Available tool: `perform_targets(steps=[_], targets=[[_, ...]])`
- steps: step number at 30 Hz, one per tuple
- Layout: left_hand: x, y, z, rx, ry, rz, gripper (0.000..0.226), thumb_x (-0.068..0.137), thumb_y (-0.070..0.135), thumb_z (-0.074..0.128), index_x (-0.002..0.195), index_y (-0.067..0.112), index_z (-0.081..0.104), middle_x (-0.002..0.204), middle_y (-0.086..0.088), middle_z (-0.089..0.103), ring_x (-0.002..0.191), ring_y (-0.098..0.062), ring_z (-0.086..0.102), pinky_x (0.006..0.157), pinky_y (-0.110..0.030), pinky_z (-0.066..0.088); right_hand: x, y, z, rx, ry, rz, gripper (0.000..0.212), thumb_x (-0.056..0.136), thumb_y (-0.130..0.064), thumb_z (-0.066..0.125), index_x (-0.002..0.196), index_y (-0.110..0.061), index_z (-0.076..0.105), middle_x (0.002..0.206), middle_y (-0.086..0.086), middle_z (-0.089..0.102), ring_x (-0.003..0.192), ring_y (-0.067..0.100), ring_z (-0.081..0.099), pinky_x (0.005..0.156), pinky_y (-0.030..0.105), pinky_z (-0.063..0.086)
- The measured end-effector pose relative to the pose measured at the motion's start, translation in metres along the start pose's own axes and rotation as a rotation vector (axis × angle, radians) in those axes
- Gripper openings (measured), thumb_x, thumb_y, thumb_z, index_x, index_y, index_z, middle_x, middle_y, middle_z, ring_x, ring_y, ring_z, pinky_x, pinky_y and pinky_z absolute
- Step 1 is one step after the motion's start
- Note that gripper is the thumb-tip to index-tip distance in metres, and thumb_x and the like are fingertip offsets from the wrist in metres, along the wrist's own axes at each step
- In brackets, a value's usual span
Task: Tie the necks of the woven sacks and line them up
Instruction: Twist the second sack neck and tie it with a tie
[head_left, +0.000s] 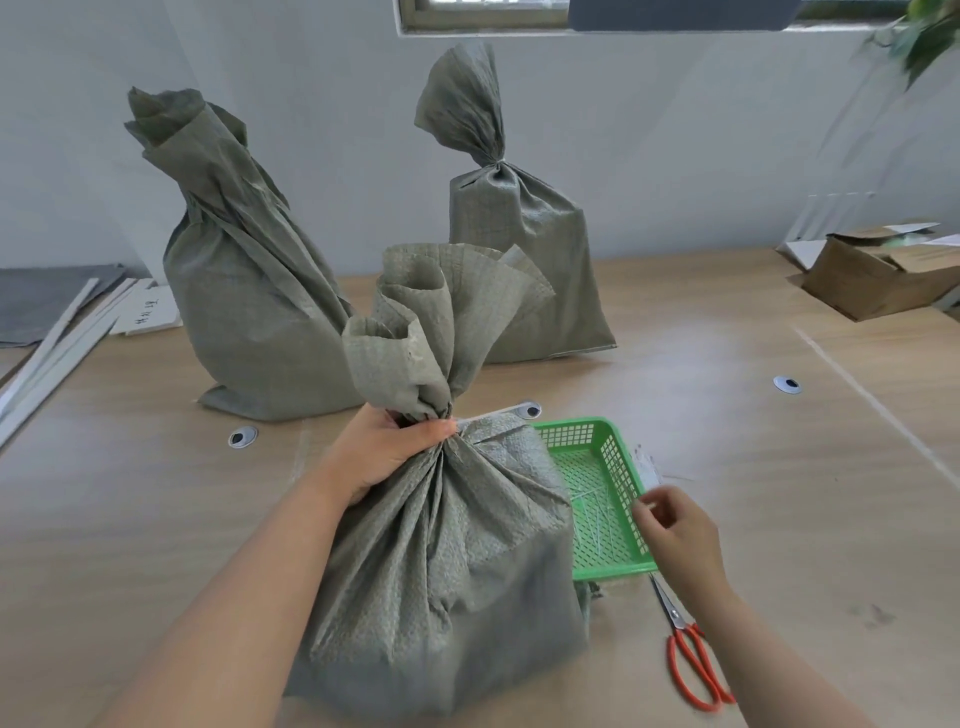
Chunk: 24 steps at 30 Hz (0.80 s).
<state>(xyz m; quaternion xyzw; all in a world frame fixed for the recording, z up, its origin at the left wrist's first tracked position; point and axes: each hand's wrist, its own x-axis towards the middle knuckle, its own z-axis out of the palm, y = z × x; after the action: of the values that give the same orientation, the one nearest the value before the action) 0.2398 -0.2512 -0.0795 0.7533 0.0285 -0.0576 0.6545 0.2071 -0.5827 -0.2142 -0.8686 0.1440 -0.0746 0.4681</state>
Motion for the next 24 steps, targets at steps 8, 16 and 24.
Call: perform_targets(steps=[8, 16, 24], targets=[[-0.001, -0.005, 0.000, -0.016, 0.030, 0.007, 0.013, 0.085, 0.007, 0.073, 0.098, 0.003, 0.073, 0.080, 0.006, 0.077, 0.075, -0.002, 0.070, 0.066, -0.014, 0.053, -0.035, 0.153, 0.011, -0.673, -0.319, 0.389, 0.017, 0.085, -0.027, 0.061, 0.096, -0.020, 0.051, 0.103, 0.010, 0.065, 0.100, 0.031, 0.063, 0.078, 0.031, 0.047], [-0.003, -0.002, 0.003, -0.002, 0.040, 0.011, 0.005, 0.086, 0.004, 0.071, 0.090, 0.007, 0.073, 0.076, 0.008, 0.076, 0.073, 0.000, 0.069, 0.066, -0.014, 0.053, -0.047, 0.176, 0.016, -0.742, -0.250, 0.327, 0.023, 0.093, -0.037, 0.051, 0.099, -0.016, 0.055, 0.079, 0.006, 0.042, 0.086, 0.039, 0.061, 0.078, 0.039, 0.050], [-0.002, -0.006, 0.002, -0.005, 0.052, 0.028, 0.008, 0.086, 0.004, 0.071, 0.090, 0.010, 0.074, 0.080, 0.007, 0.077, 0.076, -0.002, 0.070, 0.069, -0.015, 0.053, -0.043, 0.175, 0.016, -0.706, -0.243, 0.348, 0.020, 0.093, -0.034, 0.047, 0.087, -0.017, 0.038, 0.077, 0.010, 0.048, 0.086, 0.039, 0.062, 0.069, 0.038, 0.046]])
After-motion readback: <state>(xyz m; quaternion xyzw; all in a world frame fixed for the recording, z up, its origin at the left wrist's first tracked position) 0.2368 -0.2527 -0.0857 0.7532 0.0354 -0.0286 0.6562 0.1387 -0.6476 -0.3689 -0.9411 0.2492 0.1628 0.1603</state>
